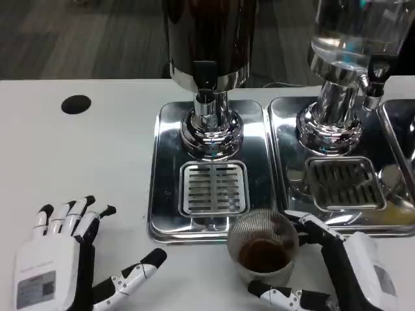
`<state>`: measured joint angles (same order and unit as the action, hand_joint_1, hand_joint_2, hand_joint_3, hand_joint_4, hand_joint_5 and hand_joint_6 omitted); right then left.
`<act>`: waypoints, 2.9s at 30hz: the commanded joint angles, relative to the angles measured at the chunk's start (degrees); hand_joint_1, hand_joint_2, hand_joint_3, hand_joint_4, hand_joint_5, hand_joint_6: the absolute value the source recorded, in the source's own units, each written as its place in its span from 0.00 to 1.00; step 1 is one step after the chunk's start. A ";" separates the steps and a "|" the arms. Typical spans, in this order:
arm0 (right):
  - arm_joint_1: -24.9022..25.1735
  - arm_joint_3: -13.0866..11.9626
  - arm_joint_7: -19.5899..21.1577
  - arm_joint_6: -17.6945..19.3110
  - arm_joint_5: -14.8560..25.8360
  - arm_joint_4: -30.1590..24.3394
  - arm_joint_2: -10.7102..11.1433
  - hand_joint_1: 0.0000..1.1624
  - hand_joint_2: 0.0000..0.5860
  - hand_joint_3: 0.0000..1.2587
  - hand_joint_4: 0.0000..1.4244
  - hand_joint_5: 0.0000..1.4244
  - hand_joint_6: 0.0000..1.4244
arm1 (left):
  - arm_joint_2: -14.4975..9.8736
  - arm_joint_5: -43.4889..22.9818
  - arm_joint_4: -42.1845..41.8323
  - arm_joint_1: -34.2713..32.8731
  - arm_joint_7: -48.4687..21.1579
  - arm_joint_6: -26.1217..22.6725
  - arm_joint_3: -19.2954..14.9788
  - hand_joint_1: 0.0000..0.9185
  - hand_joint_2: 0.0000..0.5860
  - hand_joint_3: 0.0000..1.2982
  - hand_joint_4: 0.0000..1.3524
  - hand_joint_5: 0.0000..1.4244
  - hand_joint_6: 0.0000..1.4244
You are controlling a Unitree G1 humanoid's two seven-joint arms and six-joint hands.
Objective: Grasp the cup under the faucet to collect the drink, then remove the cup.
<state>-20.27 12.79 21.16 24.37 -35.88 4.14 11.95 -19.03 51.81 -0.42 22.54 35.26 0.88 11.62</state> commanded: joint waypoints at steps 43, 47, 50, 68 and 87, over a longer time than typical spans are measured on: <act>4.45 -0.33 -4.10 7.30 6.32 7.32 3.11 0.54 0.28 0.00 0.00 0.01 0.11 | 0.15 0.22 1.01 -1.34 1.52 0.68 1.18 0.00 0.16 0.29 0.00 0.13 0.05; 3.84 -1.68 -4.88 8.08 8.82 5.63 2.86 0.48 0.28 0.00 0.00 0.00 0.07 | 0.19 0.49 1.53 -1.96 1.52 0.55 1.49 0.00 0.16 0.29 0.00 0.13 0.06; 3.49 -2.96 -5.03 8.71 10.90 4.60 2.42 0.46 0.27 0.00 0.00 0.00 0.05 | 0.21 0.60 1.68 -2.32 1.56 0.51 1.65 0.00 0.16 0.29 0.00 0.13 0.06; 1.06 -7.98 -7.00 6.46 13.16 -3.30 0.18 0.28 0.33 0.00 0.00 0.00 0.00 | 0.78 -0.31 3.18 -3.66 2.80 1.13 1.87 0.00 0.15 0.24 0.00 0.12 0.06; 14.67 -5.25 0.54 -10.24 -15.30 2.53 8.57 0.00 0.95 0.10 0.00 0.00 0.00 | -1.64 1.38 -0.95 3.00 4.49 5.88 2.53 0.00 0.18 0.13 0.00 0.08 0.03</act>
<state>-6.92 5.61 19.50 16.01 -47.13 4.30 18.64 -19.78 50.79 0.10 24.24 38.98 6.28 13.05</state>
